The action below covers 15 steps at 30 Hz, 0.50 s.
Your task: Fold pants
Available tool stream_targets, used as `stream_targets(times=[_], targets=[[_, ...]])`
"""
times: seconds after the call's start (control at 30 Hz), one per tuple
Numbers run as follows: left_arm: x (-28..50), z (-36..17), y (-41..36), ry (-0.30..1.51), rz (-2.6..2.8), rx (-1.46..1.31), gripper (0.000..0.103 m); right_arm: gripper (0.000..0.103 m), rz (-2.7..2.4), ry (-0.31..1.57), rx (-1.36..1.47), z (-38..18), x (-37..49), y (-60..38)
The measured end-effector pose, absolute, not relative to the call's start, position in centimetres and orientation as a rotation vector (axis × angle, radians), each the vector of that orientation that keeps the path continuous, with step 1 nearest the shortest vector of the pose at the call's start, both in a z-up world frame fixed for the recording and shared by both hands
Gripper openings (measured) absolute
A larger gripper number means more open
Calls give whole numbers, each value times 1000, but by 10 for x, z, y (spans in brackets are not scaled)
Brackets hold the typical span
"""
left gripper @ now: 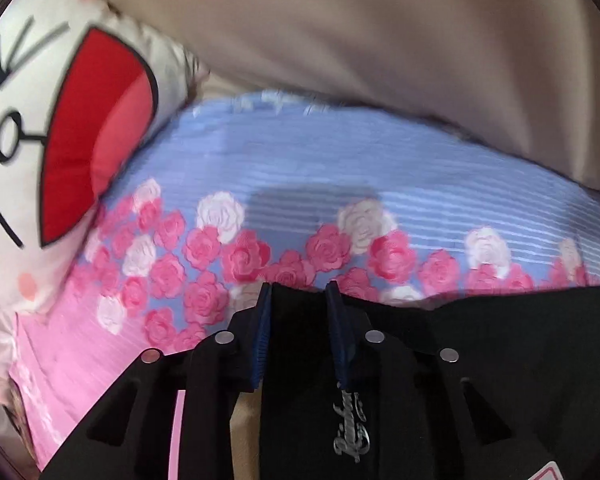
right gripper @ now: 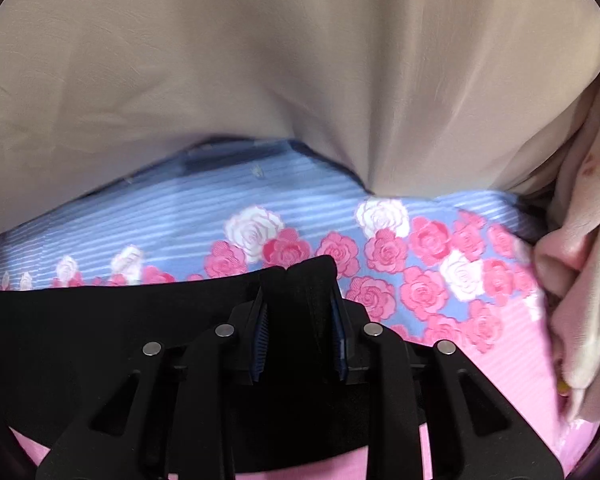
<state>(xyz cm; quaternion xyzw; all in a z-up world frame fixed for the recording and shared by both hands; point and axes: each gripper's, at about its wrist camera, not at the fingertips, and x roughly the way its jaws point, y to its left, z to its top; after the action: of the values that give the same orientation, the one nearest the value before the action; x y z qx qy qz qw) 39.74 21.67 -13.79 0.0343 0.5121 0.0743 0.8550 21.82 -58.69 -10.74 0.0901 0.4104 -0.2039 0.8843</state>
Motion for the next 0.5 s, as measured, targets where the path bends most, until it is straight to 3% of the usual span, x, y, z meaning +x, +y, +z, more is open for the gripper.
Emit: stream_targets(times=[0.33,0.5], targets=[[231,8,224,806,-124,-8,23,17,-251,586,177,38,69,-524],[133,-1,230,927,-158,56,23,17,-305,697,160,32,-25,-513]])
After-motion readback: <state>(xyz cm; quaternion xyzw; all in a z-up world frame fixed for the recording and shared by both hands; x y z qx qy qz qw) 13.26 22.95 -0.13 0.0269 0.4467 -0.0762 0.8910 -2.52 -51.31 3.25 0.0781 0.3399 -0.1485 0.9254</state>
